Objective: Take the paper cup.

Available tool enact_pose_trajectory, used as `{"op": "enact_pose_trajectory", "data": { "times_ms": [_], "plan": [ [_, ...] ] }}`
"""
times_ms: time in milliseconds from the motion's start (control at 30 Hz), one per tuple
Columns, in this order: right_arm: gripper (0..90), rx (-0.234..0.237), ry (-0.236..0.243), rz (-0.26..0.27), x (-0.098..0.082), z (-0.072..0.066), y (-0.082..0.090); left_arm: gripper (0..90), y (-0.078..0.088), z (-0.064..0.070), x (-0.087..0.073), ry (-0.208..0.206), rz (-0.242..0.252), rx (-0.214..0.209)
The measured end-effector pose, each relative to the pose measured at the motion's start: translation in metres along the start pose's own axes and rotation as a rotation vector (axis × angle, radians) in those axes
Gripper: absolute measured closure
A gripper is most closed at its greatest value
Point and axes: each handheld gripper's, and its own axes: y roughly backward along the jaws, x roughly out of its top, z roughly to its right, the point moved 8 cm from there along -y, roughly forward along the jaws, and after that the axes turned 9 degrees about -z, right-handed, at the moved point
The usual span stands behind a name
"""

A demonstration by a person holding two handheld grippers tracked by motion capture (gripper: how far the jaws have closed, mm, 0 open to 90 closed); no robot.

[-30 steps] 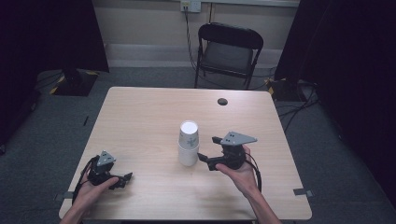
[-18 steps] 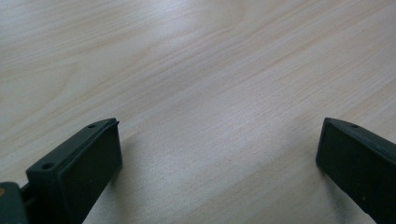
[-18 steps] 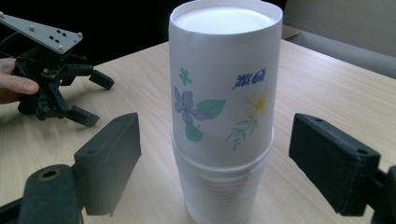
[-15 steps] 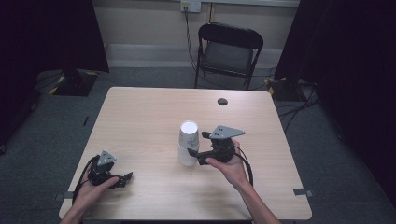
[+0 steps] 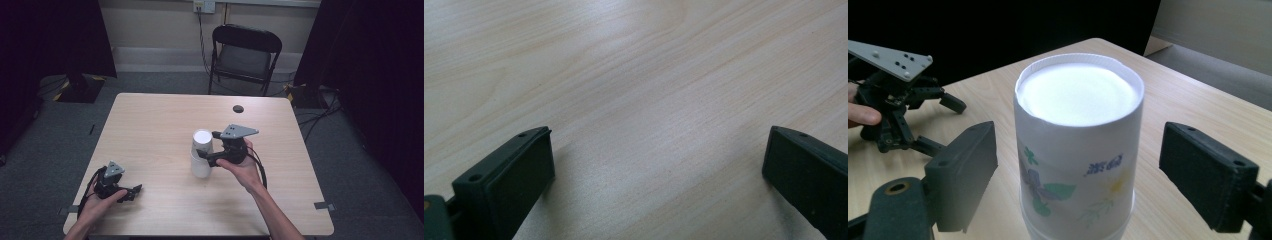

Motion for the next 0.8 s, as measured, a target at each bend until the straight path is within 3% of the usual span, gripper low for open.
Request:
{"op": "enact_pose_trajectory", "data": {
  "times_ms": [333,800],
  "plan": [
    [23.6,0.021,0.012,-0.017,-0.002,-0.001,-0.019,0.0,0.0,0.0,0.0,0.004,0.002,0.002],
    [27.6,0.019,0.0,-0.013,-0.004,0.002,-0.022,0.0,0.0,0.0,0.0,0.004,0.001,0.003]
  ]
}}
